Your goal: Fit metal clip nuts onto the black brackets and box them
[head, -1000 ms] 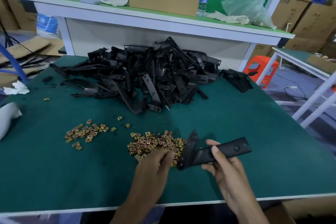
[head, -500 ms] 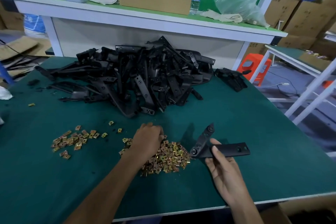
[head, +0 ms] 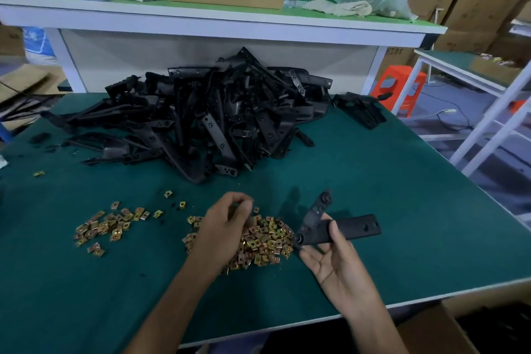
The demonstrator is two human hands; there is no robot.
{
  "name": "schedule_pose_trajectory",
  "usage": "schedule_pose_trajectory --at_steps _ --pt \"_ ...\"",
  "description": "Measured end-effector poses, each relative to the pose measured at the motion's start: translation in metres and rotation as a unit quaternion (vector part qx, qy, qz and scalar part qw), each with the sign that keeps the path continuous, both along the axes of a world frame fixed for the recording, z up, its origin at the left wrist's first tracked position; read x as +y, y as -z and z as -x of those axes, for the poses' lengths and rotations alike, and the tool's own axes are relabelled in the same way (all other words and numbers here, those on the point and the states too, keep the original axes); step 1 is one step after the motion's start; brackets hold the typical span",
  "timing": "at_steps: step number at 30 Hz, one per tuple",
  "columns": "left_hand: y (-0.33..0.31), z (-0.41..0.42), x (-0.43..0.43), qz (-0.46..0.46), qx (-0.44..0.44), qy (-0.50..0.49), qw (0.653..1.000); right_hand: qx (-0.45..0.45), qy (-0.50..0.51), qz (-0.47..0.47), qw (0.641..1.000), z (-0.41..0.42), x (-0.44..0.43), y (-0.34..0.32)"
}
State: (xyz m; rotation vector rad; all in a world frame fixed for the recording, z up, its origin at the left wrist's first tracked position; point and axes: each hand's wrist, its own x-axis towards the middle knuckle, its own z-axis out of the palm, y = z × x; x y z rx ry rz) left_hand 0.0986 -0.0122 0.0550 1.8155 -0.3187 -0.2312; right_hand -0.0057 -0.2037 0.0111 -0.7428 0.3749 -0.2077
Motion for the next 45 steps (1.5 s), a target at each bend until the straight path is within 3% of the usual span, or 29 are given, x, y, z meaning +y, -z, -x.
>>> schedule_pose_trajectory --at_steps 4,8,18,25,39,45 --pt "-0.001 0.033 -0.013 0.118 0.096 0.037 0.988 -0.011 -0.016 0.001 1.000 0.003 -0.003 0.000" --pt "0.000 0.048 -0.022 0.166 0.154 0.066 0.972 -0.034 -0.037 0.032 0.998 0.005 -0.001 0.002" --pt "0.000 0.059 -0.034 0.283 0.277 0.003 0.918 -0.034 -0.026 0.066 0.997 0.008 0.004 0.002" --pt "-0.001 0.061 -0.035 0.293 0.308 -0.021 0.905 -0.043 -0.032 0.084 0.995 0.008 0.004 0.003" --pt "0.005 0.058 -0.029 0.200 0.237 -0.043 0.950 -0.056 -0.037 0.129 0.989 0.008 0.007 0.003" --pt "0.006 0.051 -0.019 0.157 0.280 -0.008 0.947 -0.048 -0.024 0.212 0.976 0.006 0.013 0.001"
